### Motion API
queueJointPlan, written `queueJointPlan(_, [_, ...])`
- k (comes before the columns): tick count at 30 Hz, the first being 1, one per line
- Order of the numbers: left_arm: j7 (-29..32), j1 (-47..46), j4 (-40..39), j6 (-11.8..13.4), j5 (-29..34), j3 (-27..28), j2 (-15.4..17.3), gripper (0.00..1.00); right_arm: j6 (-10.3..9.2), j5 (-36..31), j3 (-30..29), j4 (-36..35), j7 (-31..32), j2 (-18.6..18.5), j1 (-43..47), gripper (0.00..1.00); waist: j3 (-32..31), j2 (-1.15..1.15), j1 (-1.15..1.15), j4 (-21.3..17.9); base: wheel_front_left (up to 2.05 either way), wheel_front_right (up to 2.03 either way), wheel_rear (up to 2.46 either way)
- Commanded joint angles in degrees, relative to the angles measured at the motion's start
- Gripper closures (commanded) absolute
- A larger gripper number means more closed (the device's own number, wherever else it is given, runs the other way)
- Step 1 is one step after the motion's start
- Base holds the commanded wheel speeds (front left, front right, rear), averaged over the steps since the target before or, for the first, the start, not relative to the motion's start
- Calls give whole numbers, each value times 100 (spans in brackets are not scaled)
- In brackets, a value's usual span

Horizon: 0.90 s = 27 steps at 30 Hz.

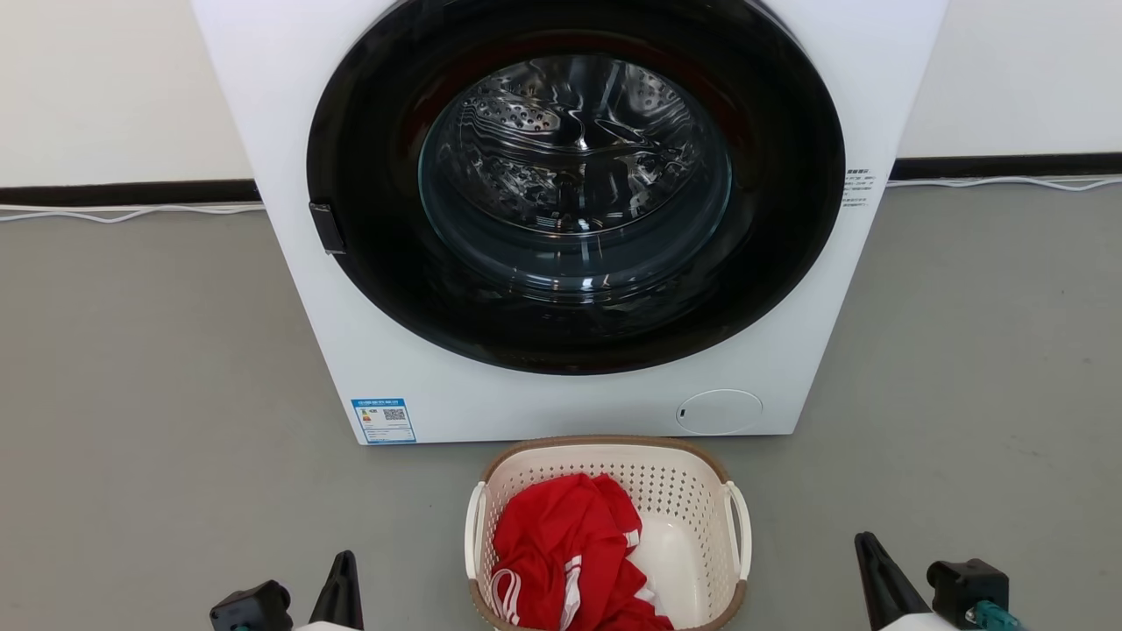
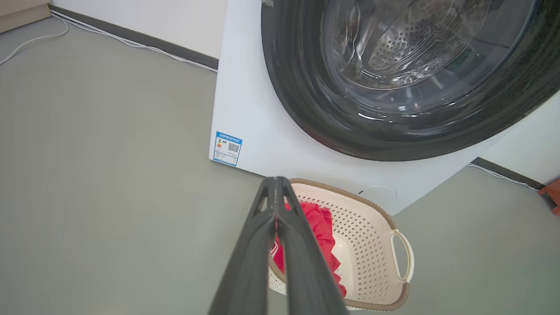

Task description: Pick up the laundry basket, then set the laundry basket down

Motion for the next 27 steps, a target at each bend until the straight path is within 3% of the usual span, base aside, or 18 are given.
queueJointPlan(1, [44, -208, -183, -77, -181, 74, 13, 100, 5, 250, -26, -202, 77, -30, -220, 100, 10, 0, 2, 0, 0, 0, 0])
queueJointPlan(27, [458, -298, -430, -309, -1600, 311, 34, 100, 13, 2164, -36, -616, 452, -38, -227, 100, 69, 0, -2, 6, 0, 0, 0])
